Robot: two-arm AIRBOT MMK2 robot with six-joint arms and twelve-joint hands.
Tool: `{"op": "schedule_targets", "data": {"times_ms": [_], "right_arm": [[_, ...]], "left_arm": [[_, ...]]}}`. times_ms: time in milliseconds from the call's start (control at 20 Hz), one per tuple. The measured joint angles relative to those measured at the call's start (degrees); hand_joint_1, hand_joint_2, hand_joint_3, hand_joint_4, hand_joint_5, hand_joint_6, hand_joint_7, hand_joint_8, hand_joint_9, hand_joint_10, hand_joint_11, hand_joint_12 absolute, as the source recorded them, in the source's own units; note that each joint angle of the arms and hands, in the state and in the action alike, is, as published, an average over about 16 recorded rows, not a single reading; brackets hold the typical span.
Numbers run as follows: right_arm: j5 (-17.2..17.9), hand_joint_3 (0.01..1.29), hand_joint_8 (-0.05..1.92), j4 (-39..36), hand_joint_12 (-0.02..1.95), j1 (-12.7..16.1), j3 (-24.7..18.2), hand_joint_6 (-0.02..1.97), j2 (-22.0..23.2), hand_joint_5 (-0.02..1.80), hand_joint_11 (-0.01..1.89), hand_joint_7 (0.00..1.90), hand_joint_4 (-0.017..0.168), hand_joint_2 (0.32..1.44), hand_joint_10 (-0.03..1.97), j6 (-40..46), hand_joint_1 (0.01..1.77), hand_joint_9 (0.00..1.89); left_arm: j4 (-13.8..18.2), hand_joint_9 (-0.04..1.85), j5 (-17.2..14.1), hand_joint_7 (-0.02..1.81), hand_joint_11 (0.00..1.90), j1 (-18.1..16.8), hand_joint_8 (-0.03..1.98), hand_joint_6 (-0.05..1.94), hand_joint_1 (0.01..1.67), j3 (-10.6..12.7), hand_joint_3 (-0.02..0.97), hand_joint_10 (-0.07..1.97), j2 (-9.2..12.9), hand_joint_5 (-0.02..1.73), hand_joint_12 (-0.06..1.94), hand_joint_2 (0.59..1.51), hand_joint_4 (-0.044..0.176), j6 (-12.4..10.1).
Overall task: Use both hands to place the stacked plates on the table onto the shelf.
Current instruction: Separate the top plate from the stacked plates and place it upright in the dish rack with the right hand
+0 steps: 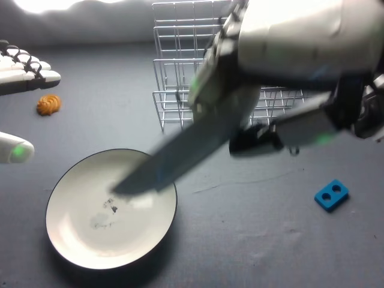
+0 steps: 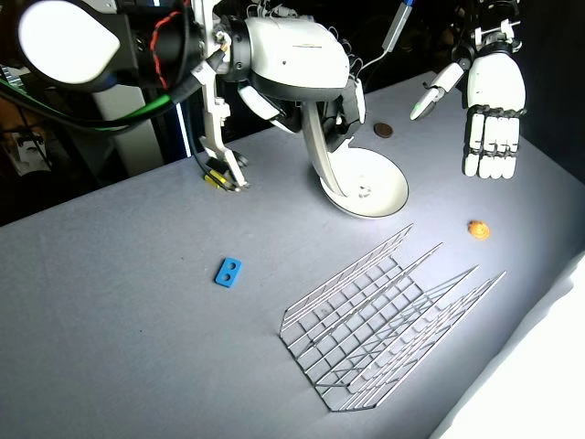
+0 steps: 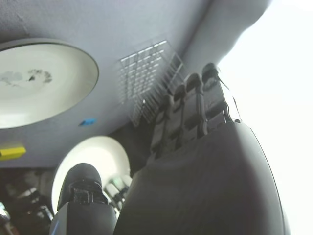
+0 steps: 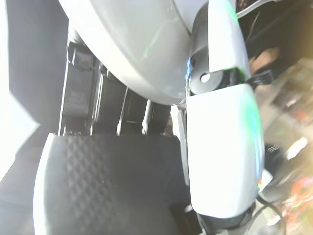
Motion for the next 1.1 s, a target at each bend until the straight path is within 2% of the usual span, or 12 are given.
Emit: {"op": "schedule_targets", "data": {"times_ms": [300,500,800,1100], "right_arm": [[-5.3,0.01,0.74,-9.0,1.01,6.3,1.8,0.69,2.5,1.06,0.98,1.2,0.005,0.95,0.02,20.1,1.21,1.45],[-9.7,0.01,0.76,-12.3,1.02,9.8,3.4,0.73,3.2,1.04,0.97,1.19,0.004,0.95,0.02,28.8,1.22,1.44],[-14.7,0.01,0.78,-15.3,1.03,13.0,6.1,0.77,3.4,1.02,0.95,1.18,-0.001,0.95,0.02,37.1,1.22,1.44],[-17.3,0.01,0.78,-15.2,1.03,14.0,9.7,0.8,2.0,1.01,0.94,1.17,-0.005,0.95,0.02,39.7,1.23,1.43]], "left_arm": [[0.6,0.02,-3.0,0.02,0.02,0.6,-0.01,0.02,0.01,0.8,0.01,0.01,-0.1,0.03,0.01,1.074,0.001,0.0],[2.2,0.02,-6.9,0.03,0.01,1.1,-0.01,0.02,0.01,1.9,0.01,0.01,-0.4,0.03,0.01,1.072,0.001,0.0],[6.3,0.02,-15.4,0.02,0.01,2.1,0.0,0.02,0.02,4.4,0.01,0.01,-1.3,0.04,0.01,1.069,0.001,0.1],[11.5,0.02,-25.4,0.02,0.01,3.9,0.0,0.02,0.01,7.2,0.01,0.01,-2.5,0.04,0.01,1.072,0.001,0.5]]}}
